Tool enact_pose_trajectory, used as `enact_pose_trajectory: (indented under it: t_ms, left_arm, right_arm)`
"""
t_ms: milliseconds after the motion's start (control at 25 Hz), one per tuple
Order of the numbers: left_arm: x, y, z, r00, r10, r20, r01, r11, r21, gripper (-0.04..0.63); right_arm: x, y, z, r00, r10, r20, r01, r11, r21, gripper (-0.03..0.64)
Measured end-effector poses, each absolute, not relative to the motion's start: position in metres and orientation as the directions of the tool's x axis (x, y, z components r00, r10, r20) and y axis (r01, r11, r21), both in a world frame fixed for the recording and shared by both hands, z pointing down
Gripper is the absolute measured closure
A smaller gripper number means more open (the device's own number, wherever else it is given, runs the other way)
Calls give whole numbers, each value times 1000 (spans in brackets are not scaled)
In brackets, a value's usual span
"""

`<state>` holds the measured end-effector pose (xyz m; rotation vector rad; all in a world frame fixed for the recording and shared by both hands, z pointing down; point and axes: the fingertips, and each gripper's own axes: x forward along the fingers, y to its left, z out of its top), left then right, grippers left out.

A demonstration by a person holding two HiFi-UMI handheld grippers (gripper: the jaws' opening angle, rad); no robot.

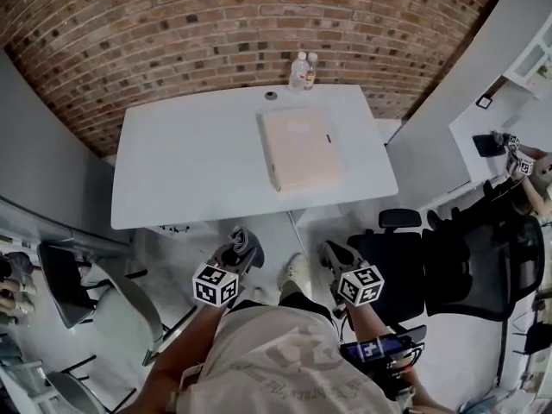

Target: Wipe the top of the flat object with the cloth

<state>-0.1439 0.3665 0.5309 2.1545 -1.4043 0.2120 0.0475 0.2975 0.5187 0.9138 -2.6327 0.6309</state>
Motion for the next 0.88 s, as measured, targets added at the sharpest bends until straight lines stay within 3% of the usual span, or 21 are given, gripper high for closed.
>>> enact_pose_trajectory:
  t_ms: [560, 880]
  left_arm:
    - [-130, 227, 510, 431, -778, 457, -899, -327, 291, 486]
    - [-128, 169, 502, 341, -815, 468, -933, -234, 273, 486]
  right_arm:
    - [45, 162, 519, -790, -497, 358, -605, 725, -329, 595]
    - [46, 97, 523, -831, -439, 341, -544, 771, -333, 595]
